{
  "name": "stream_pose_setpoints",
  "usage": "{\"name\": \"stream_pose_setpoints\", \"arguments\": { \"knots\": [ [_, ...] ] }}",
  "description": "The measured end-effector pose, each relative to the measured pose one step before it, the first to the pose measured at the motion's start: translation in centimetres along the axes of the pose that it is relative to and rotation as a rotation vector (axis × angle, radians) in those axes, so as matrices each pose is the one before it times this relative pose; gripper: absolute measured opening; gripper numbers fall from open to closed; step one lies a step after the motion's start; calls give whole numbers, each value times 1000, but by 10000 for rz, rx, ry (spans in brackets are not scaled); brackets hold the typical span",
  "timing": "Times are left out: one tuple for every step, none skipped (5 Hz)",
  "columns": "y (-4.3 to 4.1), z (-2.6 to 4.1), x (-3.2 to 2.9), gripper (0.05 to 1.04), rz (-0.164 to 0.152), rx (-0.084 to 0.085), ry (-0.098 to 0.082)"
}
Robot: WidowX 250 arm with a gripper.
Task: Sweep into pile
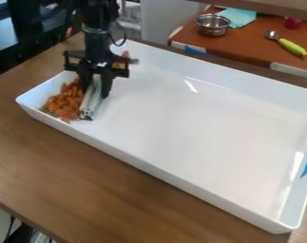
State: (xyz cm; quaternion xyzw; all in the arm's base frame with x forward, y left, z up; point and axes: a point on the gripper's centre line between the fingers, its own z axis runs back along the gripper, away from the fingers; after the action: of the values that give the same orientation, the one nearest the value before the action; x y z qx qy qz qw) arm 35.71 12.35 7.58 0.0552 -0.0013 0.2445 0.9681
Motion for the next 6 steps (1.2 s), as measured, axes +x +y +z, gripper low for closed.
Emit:
{"name": "stream_pose_setpoints", "arguments": {
  "knots": [
    [-1447,370,-1006,381,771,-468,490],
    [-3507,2014,-613,381,366,-539,241],
    [-4719,2881,-870,381,-296,-474,-114],
    [-4449,680,-1888,381,-498,424,-527],
    [-4870,153,-3111,381,-1226,414,-762],
    [-3152,-333,-2525,381,-728,228,-356]
  ]
}}
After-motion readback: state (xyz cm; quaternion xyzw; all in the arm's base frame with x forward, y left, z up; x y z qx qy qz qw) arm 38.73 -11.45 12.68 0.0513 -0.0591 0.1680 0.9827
